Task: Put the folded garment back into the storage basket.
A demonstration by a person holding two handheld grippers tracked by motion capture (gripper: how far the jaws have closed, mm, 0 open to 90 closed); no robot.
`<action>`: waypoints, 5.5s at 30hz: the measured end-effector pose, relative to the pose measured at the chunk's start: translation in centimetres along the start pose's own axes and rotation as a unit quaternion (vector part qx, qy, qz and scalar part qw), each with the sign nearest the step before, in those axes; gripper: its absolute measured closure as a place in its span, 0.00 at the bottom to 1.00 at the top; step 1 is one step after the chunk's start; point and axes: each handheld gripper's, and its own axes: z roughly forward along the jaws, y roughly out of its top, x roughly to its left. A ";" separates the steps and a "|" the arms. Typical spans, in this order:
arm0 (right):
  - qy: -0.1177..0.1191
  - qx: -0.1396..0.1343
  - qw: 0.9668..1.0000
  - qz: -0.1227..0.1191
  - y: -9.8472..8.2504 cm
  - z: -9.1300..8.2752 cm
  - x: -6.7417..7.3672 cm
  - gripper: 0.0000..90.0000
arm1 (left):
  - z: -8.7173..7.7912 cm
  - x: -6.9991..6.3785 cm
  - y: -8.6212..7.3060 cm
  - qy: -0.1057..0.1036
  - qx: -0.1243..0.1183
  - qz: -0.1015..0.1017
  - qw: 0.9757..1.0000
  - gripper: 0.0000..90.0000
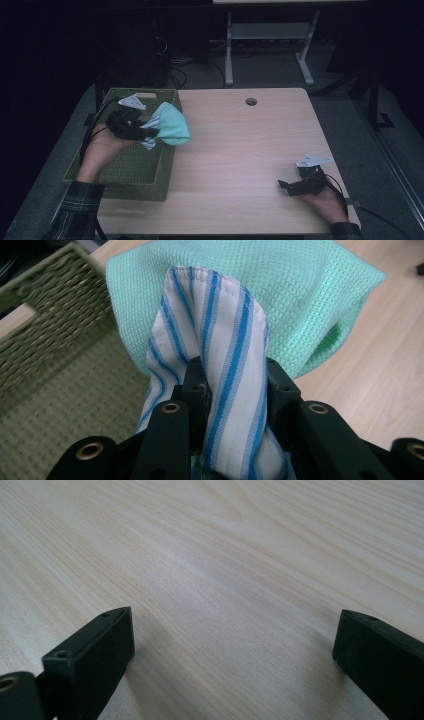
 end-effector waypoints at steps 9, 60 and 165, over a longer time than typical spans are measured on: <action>0.000 0.000 1.000 0.000 0.0 0.0 0.0 0.03 | -0.3 1.5 -2.2 0.022 0.001 -0.043 0.999 0.76; 0.000 -0.001 1.000 -0.003 0.0 0.0 -0.1 0.03 | 6.1 5.6 -11.4 0.080 0.084 -0.115 0.987 0.75; 0.008 -0.001 1.000 -0.012 0.0 0.0 0.0 0.03 | 14.9 -11.9 0.6 -0.068 -0.043 0.000 0.997 0.14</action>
